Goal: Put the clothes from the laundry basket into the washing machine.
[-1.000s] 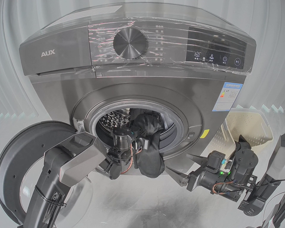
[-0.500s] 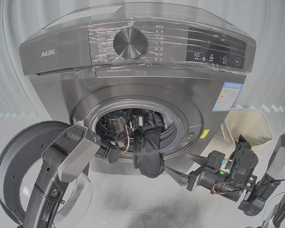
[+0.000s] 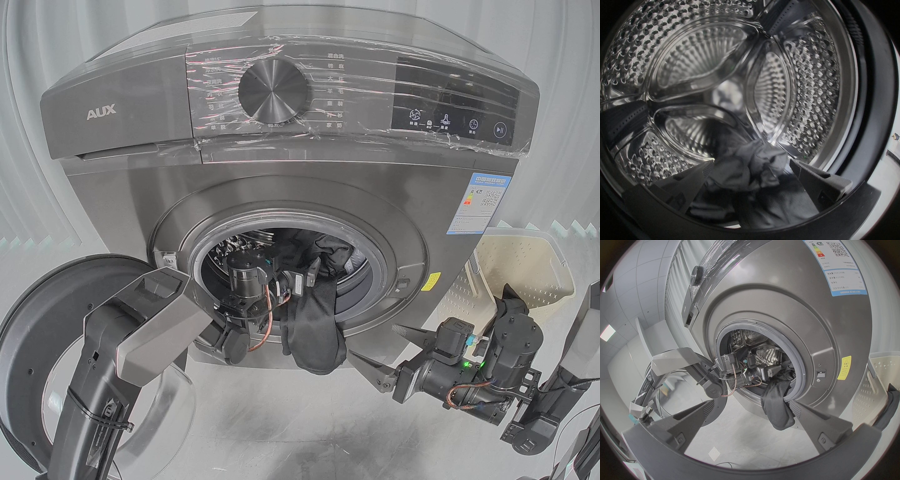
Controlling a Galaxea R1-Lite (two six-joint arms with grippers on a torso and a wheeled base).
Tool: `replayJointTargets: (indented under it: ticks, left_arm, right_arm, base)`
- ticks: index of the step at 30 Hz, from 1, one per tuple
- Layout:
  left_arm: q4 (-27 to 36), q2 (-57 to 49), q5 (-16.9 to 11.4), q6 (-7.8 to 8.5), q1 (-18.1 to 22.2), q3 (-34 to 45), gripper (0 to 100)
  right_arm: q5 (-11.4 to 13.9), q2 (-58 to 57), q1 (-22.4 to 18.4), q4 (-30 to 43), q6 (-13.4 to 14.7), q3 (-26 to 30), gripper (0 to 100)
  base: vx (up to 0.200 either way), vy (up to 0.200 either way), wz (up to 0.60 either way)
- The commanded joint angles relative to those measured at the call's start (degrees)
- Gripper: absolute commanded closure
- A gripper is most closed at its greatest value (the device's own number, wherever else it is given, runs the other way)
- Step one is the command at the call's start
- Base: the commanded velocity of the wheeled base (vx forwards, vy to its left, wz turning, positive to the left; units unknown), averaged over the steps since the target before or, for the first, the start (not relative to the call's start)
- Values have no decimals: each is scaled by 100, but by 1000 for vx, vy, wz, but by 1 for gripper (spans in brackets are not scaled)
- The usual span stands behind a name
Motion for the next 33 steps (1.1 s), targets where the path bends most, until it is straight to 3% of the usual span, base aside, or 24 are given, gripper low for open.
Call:
replayJointTargets:
  ticks: [1, 7, 19, 20, 33]
  left_arm:
    - [-15, -304, -223, 24, -243, 718, 0]
    - [-15, -101, -355, 24, -313, 797, 0]
    - [-50, 461, -346, 24, -322, 428, 0]
    - [-50, 461, -346, 24, -322, 419, 100]
    - [-375, 224, -232, -20, -199, 182, 100]
  right_arm:
    - [0, 34, 4, -1, -1, 2, 0]
    - [0, 34, 4, -1, -1, 2, 0]
    - [0, 25, 4, -1, -1, -7, 0]
    - [0, 25, 4, -1, -1, -7, 0]
    - [0, 34, 13, -1, -1, -7, 0]
  base:
    - [0, 0, 0]
    - [0, 0, 0]
    - [0, 0, 0]
    - [0, 0, 0]
    - [0, 0, 0]
